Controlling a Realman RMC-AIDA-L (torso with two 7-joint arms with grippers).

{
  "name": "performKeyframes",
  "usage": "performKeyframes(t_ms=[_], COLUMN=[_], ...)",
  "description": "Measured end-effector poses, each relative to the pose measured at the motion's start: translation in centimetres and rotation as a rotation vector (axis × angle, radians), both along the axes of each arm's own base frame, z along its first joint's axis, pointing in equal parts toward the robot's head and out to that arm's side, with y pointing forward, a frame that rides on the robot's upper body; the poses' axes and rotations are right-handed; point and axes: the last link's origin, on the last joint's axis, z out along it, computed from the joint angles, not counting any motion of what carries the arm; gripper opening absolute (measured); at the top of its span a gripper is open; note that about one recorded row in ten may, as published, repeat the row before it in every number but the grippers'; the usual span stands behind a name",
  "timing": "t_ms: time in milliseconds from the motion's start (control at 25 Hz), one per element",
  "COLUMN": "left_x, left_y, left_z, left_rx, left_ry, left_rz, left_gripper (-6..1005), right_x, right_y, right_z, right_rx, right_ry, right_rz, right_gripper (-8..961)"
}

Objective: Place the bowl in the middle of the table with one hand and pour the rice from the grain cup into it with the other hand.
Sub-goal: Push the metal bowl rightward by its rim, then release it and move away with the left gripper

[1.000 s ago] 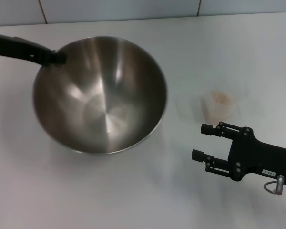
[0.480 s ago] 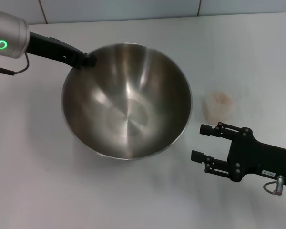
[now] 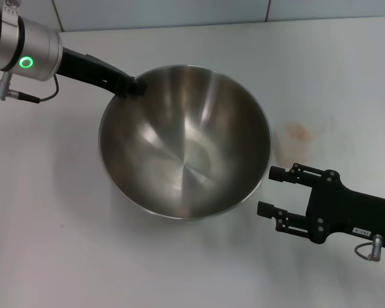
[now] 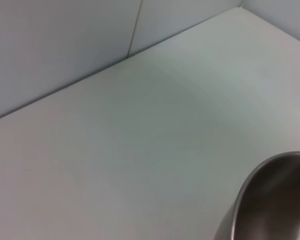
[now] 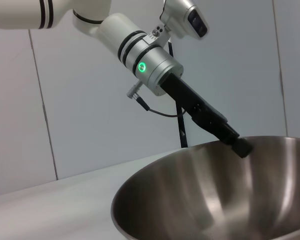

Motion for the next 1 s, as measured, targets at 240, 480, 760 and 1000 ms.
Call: performKeyframes(t_ms=[240,480,760,1000], left_x=[0.0,-0.2,-1.1,-1.3], left_y=[0.2,0.2,0.4,0.4], left_z=[0.0,-0.2,-0.7,-1.3], left_rx=[0.008,0.012,0.024,0.026], left_ry=[0.0,0.001,0.019,0.045], left_rz=[0.0,0.009,0.023,0.014], left_gripper=[40,41,41,40], right_x=[0.0,0.0,-0.1,-0.1], right_y=[0.0,0.1,0.1,0.1], right_z=[0.0,0.0,0.1,0.1], right_rx=[0.001,0.002,0.004,0.005], right_ry=[0.001,0.002,0.002,0.002], right_rz=[-0.001,0.0,0.0,0.0], right_gripper=[660,659,659,658])
